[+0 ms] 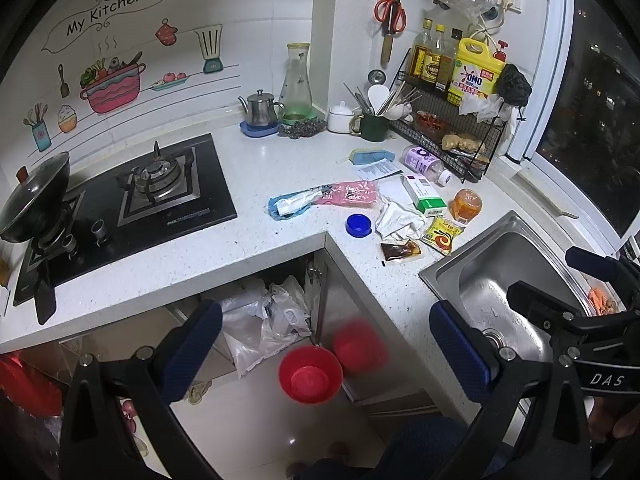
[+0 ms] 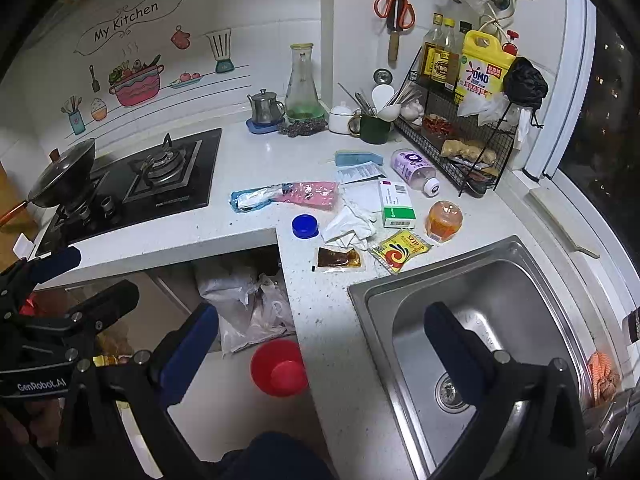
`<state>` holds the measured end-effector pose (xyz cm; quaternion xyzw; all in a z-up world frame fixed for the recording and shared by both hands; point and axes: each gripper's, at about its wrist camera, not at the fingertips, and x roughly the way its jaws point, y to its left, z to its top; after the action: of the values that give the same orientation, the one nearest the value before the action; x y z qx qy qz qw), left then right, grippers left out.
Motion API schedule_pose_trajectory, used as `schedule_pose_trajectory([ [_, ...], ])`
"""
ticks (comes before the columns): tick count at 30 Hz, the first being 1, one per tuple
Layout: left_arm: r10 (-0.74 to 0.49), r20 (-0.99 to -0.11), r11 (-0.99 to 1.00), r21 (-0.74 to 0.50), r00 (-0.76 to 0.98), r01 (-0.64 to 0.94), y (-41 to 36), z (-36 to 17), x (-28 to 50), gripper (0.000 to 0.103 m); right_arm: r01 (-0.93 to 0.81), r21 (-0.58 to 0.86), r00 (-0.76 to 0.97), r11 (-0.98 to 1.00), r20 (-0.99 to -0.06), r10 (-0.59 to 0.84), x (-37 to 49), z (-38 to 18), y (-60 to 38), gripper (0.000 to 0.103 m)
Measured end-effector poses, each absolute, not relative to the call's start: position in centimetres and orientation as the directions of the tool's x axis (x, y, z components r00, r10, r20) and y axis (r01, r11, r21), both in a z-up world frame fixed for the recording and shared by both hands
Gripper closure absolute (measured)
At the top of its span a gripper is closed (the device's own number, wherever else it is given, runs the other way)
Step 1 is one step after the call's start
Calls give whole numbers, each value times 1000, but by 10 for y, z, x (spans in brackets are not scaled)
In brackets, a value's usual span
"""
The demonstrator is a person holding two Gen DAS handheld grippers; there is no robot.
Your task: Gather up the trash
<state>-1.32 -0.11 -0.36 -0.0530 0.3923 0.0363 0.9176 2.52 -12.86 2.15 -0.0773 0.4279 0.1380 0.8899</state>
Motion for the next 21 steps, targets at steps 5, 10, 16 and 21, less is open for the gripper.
schedule_pose_trajectory([
  [5,28,-727,992,-65,686,-110,0,-4,-15,0,-315,-18,593,949,-784,182,25,20,-127,0],
  [10,27,-731,992,-64,682,-109,0,-3,-14,0,-317,-16,591,948,-786,184,24,19,-128,0],
  [16,29,-734,992,-63,678,-111,1,-4,-13,0,-316,-17,588,949,-788,182,24,18,-127,0],
  [21,29,-737,992,-62,675,-111,1,-4,-12,0,-319,-14,586,947,-789,186,24,18,-128,0],
])
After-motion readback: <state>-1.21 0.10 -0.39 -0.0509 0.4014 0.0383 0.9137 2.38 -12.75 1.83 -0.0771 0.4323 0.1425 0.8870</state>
